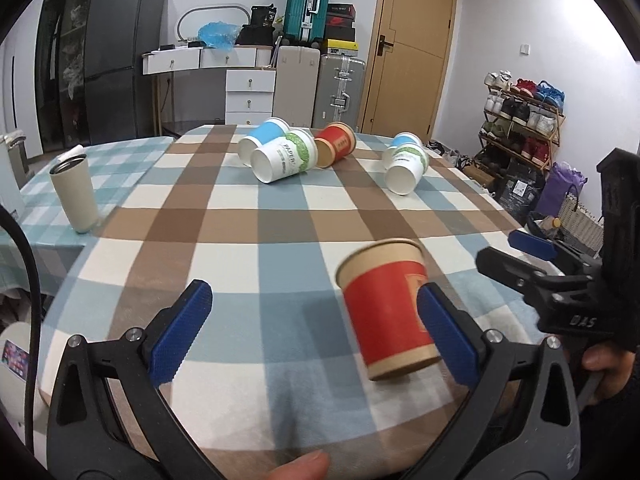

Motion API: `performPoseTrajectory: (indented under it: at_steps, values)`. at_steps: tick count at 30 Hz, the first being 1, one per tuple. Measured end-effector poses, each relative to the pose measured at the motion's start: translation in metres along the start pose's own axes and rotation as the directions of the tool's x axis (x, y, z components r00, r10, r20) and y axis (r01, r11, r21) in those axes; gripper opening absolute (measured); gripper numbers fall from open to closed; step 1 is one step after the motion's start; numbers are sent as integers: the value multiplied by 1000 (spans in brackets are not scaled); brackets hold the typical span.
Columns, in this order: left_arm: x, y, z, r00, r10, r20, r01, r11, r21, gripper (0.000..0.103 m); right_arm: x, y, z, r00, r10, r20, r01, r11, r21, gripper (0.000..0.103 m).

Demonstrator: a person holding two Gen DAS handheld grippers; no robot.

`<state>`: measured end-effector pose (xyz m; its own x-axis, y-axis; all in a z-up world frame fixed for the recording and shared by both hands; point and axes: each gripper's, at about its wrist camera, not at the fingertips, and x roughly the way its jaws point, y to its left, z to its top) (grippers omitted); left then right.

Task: Flip cup upright

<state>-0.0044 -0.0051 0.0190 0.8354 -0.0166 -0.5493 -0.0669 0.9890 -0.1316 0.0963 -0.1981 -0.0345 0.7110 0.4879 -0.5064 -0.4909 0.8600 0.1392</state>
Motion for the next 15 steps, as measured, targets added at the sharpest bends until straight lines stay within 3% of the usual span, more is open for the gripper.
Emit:
performPoseTrajectory:
  at_steps: [9, 15]
  values:
    - [28, 38, -3, 999, 24, -41, -26, 998, -56, 102, 21, 10, 9, 985, 114, -128, -103, 991, 88, 103]
    - [41, 42, -10, 999, 15, -48, -17, 998, -59, 102, 34, 17, 10, 965, 175, -195, -152, 980, 127, 102]
